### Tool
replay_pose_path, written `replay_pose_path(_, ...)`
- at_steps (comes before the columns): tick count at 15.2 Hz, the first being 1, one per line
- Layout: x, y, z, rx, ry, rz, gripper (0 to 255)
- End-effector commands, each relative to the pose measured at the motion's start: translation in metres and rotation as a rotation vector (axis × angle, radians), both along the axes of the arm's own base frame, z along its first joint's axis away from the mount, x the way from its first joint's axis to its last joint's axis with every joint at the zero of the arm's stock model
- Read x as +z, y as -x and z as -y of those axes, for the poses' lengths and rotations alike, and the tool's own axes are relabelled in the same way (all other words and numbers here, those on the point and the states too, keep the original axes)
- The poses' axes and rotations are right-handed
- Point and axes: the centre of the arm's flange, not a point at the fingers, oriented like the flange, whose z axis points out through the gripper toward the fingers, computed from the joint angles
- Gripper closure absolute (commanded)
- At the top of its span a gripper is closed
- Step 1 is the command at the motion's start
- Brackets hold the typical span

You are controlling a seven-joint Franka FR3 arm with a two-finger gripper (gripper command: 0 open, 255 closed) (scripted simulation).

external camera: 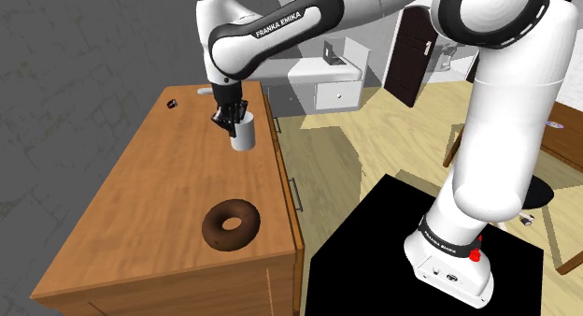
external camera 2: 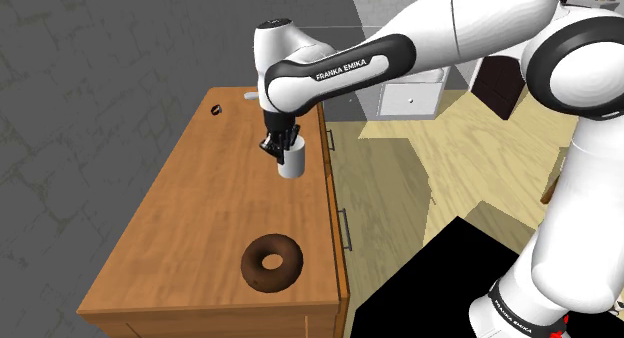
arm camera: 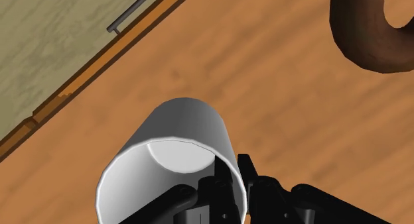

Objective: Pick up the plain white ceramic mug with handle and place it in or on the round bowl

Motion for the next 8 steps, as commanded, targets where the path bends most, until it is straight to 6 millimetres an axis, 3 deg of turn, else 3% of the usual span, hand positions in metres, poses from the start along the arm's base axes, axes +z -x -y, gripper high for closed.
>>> replay_pose_path(1, 0.011, 0.0, 0.0, 0.0, 0.0, -0.001, 255)
replay_pose_path(5, 0.032, 0.0, 0.0, 0.0, 0.0, -0.001, 255)
replay_pose_path(8, 0.036, 0.026, -0.029, 0.0, 0.0, -0.001, 255)
